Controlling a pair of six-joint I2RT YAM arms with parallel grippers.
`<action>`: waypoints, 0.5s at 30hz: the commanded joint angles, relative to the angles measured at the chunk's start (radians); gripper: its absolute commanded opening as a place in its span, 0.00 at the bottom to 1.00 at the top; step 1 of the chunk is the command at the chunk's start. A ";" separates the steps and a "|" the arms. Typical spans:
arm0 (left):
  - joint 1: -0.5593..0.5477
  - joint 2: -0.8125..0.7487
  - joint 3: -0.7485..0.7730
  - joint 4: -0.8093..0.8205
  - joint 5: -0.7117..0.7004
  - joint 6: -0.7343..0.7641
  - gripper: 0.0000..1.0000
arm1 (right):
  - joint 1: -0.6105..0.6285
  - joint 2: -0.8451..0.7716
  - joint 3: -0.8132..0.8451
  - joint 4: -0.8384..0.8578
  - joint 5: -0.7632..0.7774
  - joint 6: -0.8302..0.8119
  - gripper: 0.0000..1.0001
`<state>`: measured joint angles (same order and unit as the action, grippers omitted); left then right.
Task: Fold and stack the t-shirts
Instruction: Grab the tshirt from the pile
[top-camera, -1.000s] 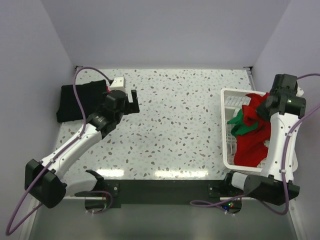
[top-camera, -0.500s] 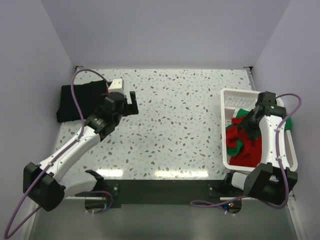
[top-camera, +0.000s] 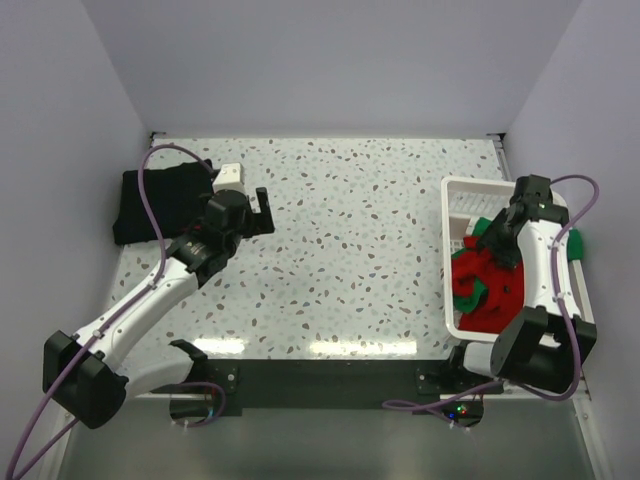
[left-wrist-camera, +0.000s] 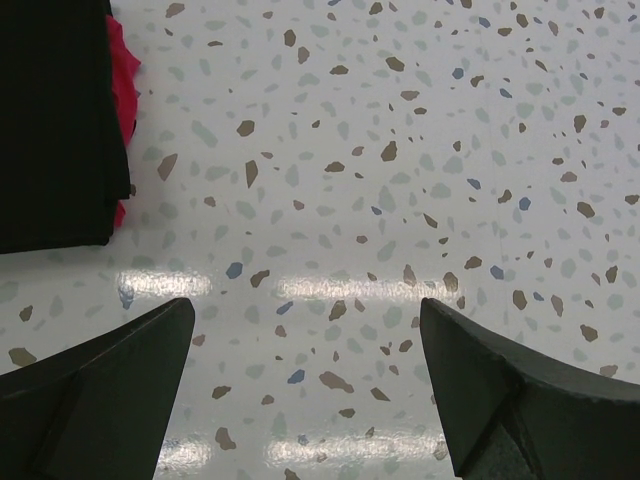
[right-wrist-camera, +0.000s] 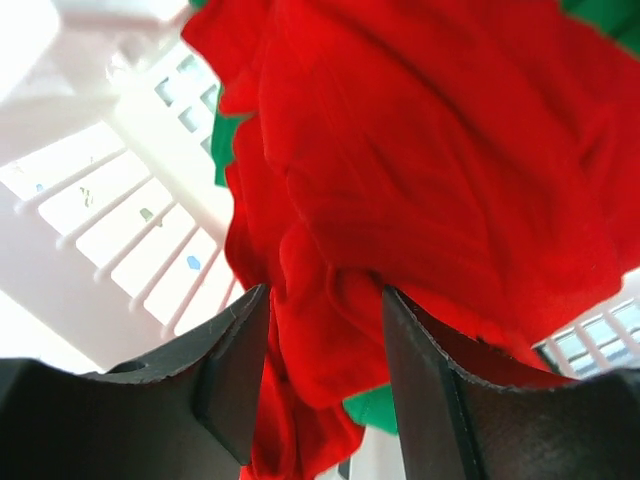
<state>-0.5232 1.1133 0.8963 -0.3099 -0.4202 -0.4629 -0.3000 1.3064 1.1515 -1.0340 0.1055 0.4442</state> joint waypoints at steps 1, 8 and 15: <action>0.008 -0.015 0.009 0.018 -0.025 -0.003 1.00 | -0.001 0.010 0.017 0.084 0.074 -0.027 0.53; 0.008 0.005 0.023 0.023 -0.020 0.007 1.00 | -0.001 0.088 0.017 0.153 0.112 -0.053 0.53; 0.008 0.019 0.035 0.034 -0.028 0.026 1.00 | 0.001 0.122 0.033 0.152 0.106 -0.052 0.15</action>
<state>-0.5232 1.1286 0.8963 -0.3092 -0.4240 -0.4526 -0.3004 1.4364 1.1515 -0.9077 0.1913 0.3954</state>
